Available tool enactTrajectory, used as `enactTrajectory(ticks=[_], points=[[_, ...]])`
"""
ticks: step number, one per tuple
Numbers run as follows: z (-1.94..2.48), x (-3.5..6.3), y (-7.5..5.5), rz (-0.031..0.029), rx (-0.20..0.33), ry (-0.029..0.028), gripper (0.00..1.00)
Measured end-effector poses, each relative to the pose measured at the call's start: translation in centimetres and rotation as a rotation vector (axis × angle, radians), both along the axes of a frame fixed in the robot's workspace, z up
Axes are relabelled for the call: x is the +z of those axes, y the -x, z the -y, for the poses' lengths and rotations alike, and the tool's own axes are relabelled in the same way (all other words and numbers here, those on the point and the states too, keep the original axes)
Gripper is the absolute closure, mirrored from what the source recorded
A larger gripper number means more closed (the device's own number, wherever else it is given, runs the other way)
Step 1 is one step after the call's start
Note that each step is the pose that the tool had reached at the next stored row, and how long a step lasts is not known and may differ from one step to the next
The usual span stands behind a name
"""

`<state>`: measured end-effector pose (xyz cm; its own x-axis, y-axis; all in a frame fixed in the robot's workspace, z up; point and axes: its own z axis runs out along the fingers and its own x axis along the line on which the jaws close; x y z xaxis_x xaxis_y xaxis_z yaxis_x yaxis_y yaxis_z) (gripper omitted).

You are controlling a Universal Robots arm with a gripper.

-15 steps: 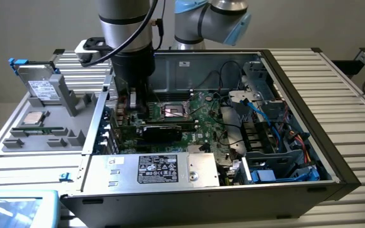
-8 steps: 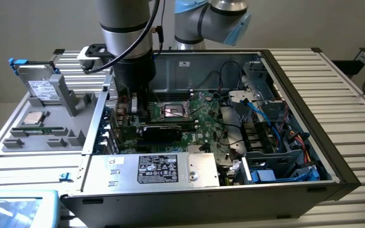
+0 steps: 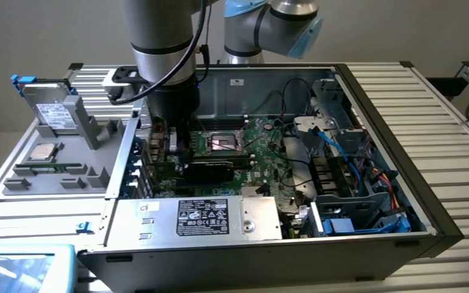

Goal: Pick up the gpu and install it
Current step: 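Press down on the gpu until it lock into place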

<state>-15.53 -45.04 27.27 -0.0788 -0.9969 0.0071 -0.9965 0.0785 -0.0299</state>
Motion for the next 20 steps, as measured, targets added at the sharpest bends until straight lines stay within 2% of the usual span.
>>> enactTrajectory(ticks=[7,8,10,13,16,20], points=[[0.00,-1.18,0.1,-0.0008,-0.002,0.0011,0.88],[-0.03,-1.06,0.1,-0.0018,-0.002,0.0019,0.88],[-0.10,-0.65,0.1,-0.0001,-0.005,-0.0020,0.88],[-0.10,0.32,0.0,-0.0013,-0.006,-0.0004,0.88],[-0.10,0.70,-0.6,-0.0094,-0.006,-0.0004,0.88],[-0.10,0.73,-1.8,-0.0233,-0.005,-0.0003,0.88]])
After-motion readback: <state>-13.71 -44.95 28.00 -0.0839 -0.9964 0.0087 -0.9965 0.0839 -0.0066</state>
